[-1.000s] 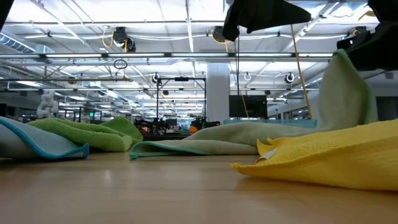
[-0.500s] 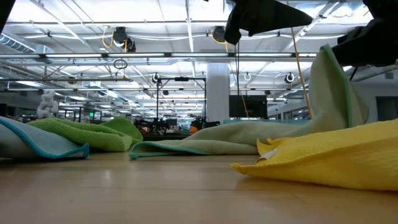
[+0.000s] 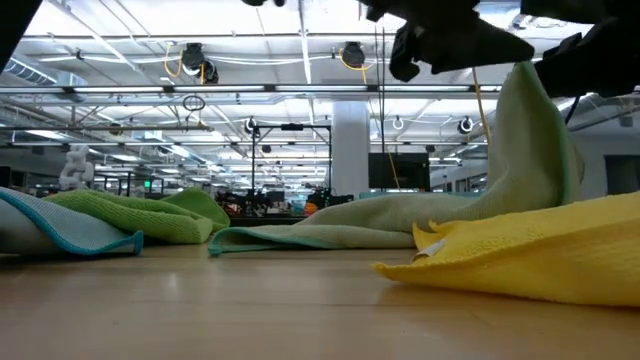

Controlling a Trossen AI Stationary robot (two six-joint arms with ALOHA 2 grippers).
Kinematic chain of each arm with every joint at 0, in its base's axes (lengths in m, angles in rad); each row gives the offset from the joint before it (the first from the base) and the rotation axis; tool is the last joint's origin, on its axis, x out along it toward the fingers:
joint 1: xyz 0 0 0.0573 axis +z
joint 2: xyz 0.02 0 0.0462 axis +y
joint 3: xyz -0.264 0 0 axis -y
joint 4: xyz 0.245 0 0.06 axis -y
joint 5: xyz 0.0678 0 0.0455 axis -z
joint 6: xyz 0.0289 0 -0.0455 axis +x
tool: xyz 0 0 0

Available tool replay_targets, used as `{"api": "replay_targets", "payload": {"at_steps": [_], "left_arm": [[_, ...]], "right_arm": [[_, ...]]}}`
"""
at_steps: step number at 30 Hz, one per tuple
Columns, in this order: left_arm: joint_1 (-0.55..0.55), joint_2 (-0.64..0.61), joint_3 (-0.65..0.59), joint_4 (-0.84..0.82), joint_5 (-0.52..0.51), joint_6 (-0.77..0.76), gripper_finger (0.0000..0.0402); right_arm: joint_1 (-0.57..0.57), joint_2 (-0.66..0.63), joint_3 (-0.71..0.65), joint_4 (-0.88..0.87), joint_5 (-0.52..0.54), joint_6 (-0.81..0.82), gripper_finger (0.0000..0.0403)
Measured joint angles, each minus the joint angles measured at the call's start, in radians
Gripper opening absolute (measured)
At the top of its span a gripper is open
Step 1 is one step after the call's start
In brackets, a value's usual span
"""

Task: Fold microfiber towels
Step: Fold the light green microfiber cloth

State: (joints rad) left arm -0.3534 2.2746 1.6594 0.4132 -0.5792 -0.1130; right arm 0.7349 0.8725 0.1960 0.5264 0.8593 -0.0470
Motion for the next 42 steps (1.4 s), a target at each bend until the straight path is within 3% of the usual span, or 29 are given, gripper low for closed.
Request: {"api": "replay_targets", "payload": {"at_steps": [4, 22, 34, 42], "left_arm": [[0.003, 0.021, 0.032, -0.044, -0.072, 0.026, 0.0253], [0.015, 0.066, 0.032, -0.026, -0.177, 0.121, 0.0251], [0.031, 0.065, 0.032, -0.048, -0.170, 0.104, 0.0160], [0.035, 0.065, 0.032, -0.043, -0.190, 0.105, 0.0160]], "right_arm": [[0.000, -0.002, 0.000, 0.005, -0.027, 0.000, 0.0013], [0.000, -0.002, 0.000, 0.020, -0.050, -0.017, 0.0013], [0.000, -0.002, 0.000, 0.023, -0.106, 0.008, 0.0013], [0.000, -0.002, 0.000, 0.028, -0.105, 0.008, 0.0013]]}}
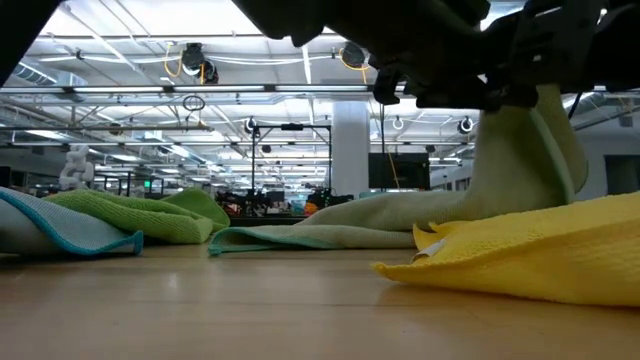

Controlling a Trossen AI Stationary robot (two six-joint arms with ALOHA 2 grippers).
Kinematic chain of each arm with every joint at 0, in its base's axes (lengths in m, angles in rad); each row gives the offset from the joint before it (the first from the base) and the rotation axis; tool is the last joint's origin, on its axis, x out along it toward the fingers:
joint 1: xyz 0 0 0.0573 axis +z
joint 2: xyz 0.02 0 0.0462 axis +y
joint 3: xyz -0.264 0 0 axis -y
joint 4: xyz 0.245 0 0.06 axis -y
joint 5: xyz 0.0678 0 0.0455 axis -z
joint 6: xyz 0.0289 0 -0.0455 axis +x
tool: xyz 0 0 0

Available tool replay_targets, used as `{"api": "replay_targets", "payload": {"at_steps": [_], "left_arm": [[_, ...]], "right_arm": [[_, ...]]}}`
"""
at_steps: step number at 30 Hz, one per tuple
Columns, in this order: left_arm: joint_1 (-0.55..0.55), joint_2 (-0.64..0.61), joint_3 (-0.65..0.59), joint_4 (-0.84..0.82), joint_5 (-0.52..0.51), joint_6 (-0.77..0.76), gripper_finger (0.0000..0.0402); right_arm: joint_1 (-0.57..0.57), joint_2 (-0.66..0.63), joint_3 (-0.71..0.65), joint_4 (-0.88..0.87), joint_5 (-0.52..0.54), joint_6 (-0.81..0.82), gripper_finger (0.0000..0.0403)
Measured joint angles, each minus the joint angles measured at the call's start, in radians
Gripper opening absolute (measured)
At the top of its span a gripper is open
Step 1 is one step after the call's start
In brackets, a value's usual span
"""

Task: Fold microfiber towels
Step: Fold the light green microfiber cloth

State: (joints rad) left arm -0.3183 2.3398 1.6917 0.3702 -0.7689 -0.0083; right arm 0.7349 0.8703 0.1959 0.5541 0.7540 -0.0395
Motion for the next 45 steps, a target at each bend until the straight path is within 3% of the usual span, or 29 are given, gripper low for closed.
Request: {"api": "replay_targets", "payload": {"at_steps": [10, 18, 24, 28, 36, 37, 45], "left_arm": [[0.002, 0.000, 0.000, 0.001, -0.024, -0.058, 0.0169], [0.014, 0.000, 0.000, 0.000, -0.073, -0.099, 0.0257], [0.047, 0.000, 0.000, 0.001, 0.018, -0.125, 0.0289], [0.061, 0.000, 0.000, 0.010, 0.017, -0.148, 0.0249], [0.060, 0.000, -0.001, 0.043, 0.020, -0.067, 0.0030], [0.058, 0.000, -0.001, 0.044, 0.020, -0.054, 0.0017], [0.048, -0.042, -0.002, -0.008, 0.020, 0.068, 0.0017]], "right_arm": [[-0.002, 0.000, 0.000, 0.038, 0.004, -0.104, 0.0013], [-0.003, 0.000, 0.000, 0.063, 0.005, -0.190, 0.0013], [-0.003, 0.000, 0.000, 0.062, 0.006, -0.199, 0.0013], [-0.003, 0.000, 0.000, 0.049, 0.006, -0.205, 0.0013], [-0.003, 0.000, 0.000, 0.042, 0.008, -0.187, 0.0013], [-0.003, 0.000, 0.000, 0.048, 0.011, -0.187, 0.0013], [-0.002, 0.000, 0.000, 0.044, 0.082, -0.183, 0.0014]]}}
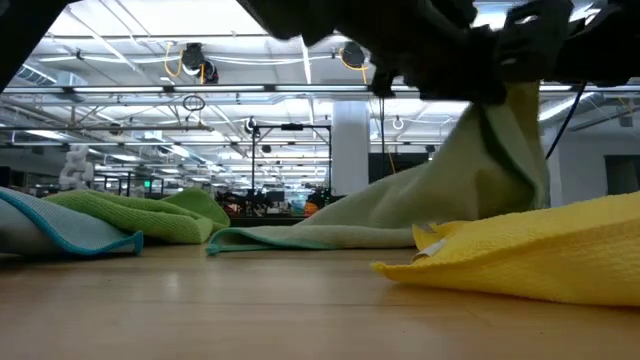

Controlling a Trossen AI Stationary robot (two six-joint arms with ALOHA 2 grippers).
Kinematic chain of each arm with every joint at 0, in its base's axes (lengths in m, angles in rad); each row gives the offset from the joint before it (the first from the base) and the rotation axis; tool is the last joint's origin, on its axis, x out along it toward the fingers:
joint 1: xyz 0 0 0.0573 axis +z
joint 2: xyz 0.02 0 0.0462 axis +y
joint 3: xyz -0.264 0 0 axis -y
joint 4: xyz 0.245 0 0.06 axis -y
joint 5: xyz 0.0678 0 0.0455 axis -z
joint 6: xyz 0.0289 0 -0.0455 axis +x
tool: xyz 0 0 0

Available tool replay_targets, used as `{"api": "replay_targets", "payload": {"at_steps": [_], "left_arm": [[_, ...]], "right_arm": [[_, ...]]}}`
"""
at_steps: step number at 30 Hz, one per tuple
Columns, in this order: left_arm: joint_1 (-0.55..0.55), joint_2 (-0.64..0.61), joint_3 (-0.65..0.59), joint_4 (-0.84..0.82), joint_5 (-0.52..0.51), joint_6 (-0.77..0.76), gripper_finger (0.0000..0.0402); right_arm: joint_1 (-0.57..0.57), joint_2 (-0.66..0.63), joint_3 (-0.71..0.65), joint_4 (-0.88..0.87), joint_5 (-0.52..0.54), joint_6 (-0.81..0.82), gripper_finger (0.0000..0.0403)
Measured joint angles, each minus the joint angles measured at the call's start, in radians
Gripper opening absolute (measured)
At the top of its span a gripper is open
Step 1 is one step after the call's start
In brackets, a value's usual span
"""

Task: Fold microfiber towels
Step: Fold the light green microfiber cloth

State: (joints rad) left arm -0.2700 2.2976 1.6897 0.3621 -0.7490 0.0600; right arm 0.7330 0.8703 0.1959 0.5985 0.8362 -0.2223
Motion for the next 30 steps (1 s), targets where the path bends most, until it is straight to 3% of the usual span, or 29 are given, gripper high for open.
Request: {"api": "replay_targets", "payload": {"at_steps": [5, 12, 19, 22, 26, 30], "left_arm": [[-0.001, -0.063, 0.001, -0.160, 0.056, 0.064, 0.0012], [0.000, -0.107, 0.001, -0.463, 0.139, 0.114, 0.0007], [0.015, -0.107, 0.001, -0.533, 0.174, 0.103, 0.0021], [0.013, -0.107, 0.001, -0.522, 0.174, 0.116, 0.0017], [0.011, -0.107, 0.001, -0.519, 0.176, 0.111, 0.0006], [0.011, -0.107, 0.001, -0.498, 0.171, 0.079, 0.0018]], "right_arm": [[0.026, 0.000, 0.000, -0.041, -0.010, 0.051, 0.0046], [0.064, 0.000, 0.000, -0.230, -0.188, 0.349, 0.0142], [0.029, 0.005, 0.000, -0.302, 0.011, 0.404, 0.0217], [-0.020, 0.005, 0.000, -0.290, 0.020, 0.372, 0.0237], [-0.092, 0.008, 0.000, -0.263, -0.173, 0.318, 0.0237], [-0.157, 0.042, 0.000, -0.238, -0.351, 0.329, 0.0211]]}}
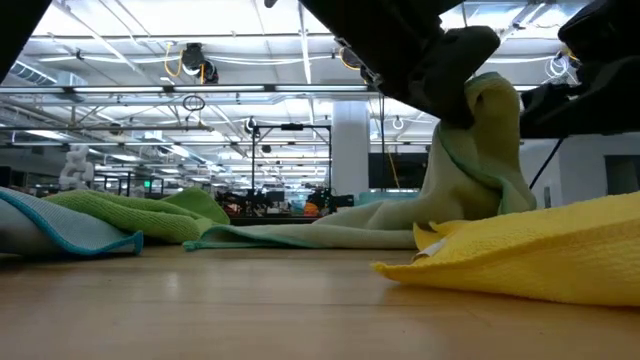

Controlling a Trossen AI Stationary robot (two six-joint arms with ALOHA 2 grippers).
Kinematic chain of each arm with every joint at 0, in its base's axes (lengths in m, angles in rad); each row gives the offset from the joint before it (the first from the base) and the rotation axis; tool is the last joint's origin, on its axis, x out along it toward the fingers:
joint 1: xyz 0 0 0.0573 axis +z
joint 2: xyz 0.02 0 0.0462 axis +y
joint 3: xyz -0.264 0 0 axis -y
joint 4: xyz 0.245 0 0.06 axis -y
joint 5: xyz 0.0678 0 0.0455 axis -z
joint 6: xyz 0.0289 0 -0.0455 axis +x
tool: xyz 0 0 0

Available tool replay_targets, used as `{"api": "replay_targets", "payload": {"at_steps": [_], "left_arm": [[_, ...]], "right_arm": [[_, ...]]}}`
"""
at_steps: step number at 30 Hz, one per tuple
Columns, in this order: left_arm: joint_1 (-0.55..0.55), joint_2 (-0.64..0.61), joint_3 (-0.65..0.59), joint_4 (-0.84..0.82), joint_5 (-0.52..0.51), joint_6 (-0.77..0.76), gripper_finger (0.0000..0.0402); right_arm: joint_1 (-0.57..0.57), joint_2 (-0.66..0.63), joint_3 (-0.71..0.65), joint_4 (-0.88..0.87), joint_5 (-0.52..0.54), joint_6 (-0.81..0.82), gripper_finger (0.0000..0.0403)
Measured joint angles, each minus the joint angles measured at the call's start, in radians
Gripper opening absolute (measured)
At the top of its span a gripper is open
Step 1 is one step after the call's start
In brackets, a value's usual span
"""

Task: Fold microfiber towels
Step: Fold the light green microfiber cloth

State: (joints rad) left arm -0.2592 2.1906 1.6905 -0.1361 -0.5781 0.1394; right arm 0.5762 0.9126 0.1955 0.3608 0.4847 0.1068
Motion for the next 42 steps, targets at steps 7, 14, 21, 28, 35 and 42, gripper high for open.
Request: {"api": "replay_targets", "payload": {"at_steps": [7, 14, 21, 28, 35, 42], "left_arm": [[0.000, 0.000, 0.000, 0.065, -0.057, 0.011, 0.0007], [-0.004, 0.000, 0.000, 0.054, -0.079, 0.016, 0.0022], [-0.052, 0.000, 0.000, 0.033, -0.078, 0.032, 0.0008], [-0.093, 0.000, 0.000, 0.034, -0.111, 0.016, 0.0015], [-0.120, 0.000, 0.000, 0.034, -0.133, 0.012, 0.0018], [-0.121, 0.000, 0.000, 0.034, -0.155, 0.011, 0.0006]], "right_arm": [[-0.024, 0.179, 0.000, 0.220, -0.364, 0.046, 0.0145], [0.023, 0.253, 0.000, 0.277, -0.307, 0.151, 0.0104], [0.085, 0.069, 0.000, -0.010, -0.040, 0.307, 0.0135], [0.075, 0.046, -0.012, -0.074, 0.090, 0.321, 0.0212], [0.017, 0.185, -0.120, 0.420, -0.029, 0.236, 0.0241], [0.023, 0.344, -0.106, 0.706, -0.254, 0.177, 0.0166]]}}
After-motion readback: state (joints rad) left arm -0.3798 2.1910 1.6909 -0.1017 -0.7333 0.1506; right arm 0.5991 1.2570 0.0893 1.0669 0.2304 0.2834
